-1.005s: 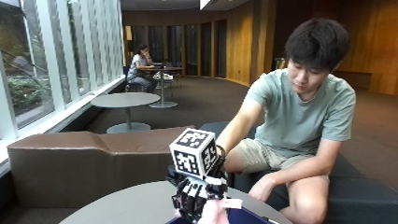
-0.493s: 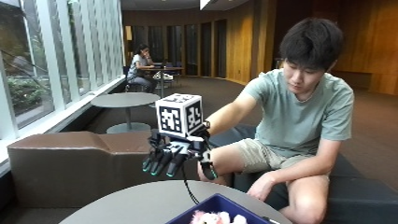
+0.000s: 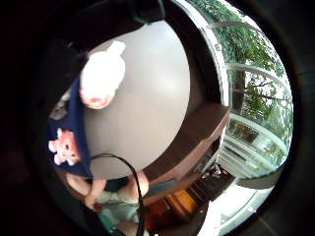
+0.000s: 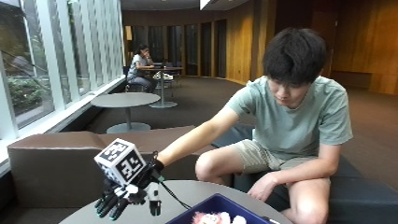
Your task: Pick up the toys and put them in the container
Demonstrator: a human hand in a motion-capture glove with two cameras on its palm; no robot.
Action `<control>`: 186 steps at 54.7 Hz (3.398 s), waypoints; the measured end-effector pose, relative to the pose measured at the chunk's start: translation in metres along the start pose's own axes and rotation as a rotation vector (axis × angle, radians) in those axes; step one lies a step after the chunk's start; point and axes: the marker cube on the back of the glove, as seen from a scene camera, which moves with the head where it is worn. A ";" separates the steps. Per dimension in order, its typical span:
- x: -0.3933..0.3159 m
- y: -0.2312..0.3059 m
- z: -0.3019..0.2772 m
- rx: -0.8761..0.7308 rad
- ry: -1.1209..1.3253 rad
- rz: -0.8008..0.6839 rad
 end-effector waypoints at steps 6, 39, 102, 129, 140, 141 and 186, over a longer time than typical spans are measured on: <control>0.023 -0.015 0.039 -0.092 -0.008 0.013; 0.031 -0.036 0.091 -0.213 0.085 -0.007; 0.039 -0.054 0.143 -0.042 -0.059 0.020; 0.056 -0.057 0.156 0.419 -0.204 0.134; 0.072 -0.031 0.134 0.338 -0.191 0.199; 0.073 -0.027 0.130 0.340 -0.183 0.194; -0.134 0.121 -0.106 0.541 -0.023 -0.143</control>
